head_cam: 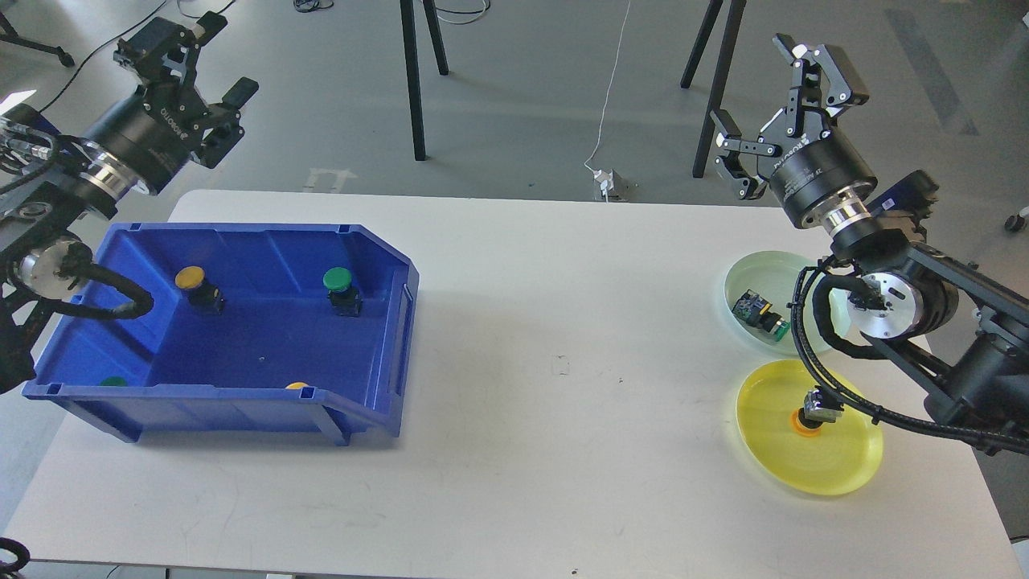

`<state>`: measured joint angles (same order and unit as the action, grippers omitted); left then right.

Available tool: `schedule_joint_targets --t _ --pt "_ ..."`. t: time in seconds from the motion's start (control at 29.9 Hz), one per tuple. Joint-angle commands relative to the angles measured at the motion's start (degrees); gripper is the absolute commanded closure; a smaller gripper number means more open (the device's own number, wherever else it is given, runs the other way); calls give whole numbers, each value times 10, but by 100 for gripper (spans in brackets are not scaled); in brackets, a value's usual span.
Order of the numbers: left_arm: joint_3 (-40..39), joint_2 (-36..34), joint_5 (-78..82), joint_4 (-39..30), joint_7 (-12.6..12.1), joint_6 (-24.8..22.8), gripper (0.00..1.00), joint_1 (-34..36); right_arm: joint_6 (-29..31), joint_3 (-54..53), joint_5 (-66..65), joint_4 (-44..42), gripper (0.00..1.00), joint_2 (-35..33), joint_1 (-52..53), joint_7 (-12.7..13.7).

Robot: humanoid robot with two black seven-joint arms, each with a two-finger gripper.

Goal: Pass button and place on color plate

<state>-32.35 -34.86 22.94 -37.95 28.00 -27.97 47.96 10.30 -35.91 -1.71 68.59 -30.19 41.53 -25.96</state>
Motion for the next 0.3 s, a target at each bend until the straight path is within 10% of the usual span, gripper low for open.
schedule_joint_targets --t 0.0,0.27 --pt "-3 15 -21 16 0 0 13 -1 127 -2 46 -43 1 7 -3 -3" --pt "-4 31 -22 8 0 0 12 0 141 -30 50 -43 1 13 -23 -6"
